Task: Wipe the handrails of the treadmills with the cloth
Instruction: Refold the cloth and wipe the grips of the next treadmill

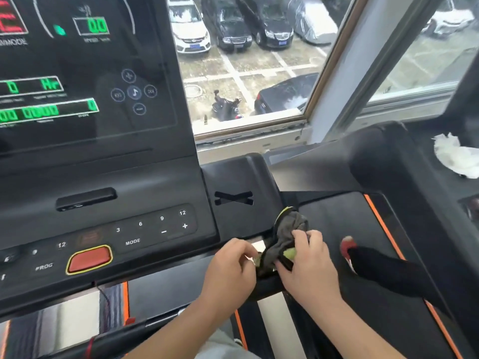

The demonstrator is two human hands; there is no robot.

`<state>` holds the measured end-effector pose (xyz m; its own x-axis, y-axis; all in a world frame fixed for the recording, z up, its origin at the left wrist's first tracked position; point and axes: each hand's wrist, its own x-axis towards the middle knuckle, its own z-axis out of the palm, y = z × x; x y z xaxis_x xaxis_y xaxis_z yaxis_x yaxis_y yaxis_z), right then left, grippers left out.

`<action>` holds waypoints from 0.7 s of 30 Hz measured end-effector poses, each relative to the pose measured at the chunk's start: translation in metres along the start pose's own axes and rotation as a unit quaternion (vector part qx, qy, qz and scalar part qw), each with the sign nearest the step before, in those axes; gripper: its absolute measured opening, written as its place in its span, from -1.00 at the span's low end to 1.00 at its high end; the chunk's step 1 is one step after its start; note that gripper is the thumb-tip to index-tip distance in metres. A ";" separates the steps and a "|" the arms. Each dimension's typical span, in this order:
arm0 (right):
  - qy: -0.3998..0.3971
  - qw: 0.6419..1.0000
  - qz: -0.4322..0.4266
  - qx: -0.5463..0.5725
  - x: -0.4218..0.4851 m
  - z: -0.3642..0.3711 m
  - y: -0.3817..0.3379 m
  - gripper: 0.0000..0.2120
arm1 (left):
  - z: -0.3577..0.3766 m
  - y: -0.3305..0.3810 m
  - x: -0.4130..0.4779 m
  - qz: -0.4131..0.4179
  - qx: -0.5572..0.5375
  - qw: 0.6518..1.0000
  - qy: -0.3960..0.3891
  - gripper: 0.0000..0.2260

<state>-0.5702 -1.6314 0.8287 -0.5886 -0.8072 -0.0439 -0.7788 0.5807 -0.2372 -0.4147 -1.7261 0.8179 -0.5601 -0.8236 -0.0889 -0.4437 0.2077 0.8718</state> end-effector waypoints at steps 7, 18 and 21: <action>0.016 0.966 0.040 0.255 0.091 -0.028 -0.022 -0.64 | -0.034 0.007 0.022 0.043 -0.007 0.998 0.054 -0.71; -0.106 0.971 -0.171 0.126 0.112 -0.016 -0.105 -0.51 | -0.082 0.012 0.058 0.051 -0.021 0.988 0.144 -0.76; -0.181 0.956 -0.201 0.110 0.115 -0.023 -0.108 -0.47 | -0.081 0.010 0.064 0.058 -0.023 0.988 0.144 -0.76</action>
<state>-0.5588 -1.7846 0.8713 -0.1061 -0.9677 -0.2289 -0.8386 0.2107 -0.5023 -0.3981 -1.8194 0.8603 -0.3806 -0.9129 0.1476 -0.3530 0.2909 0.8892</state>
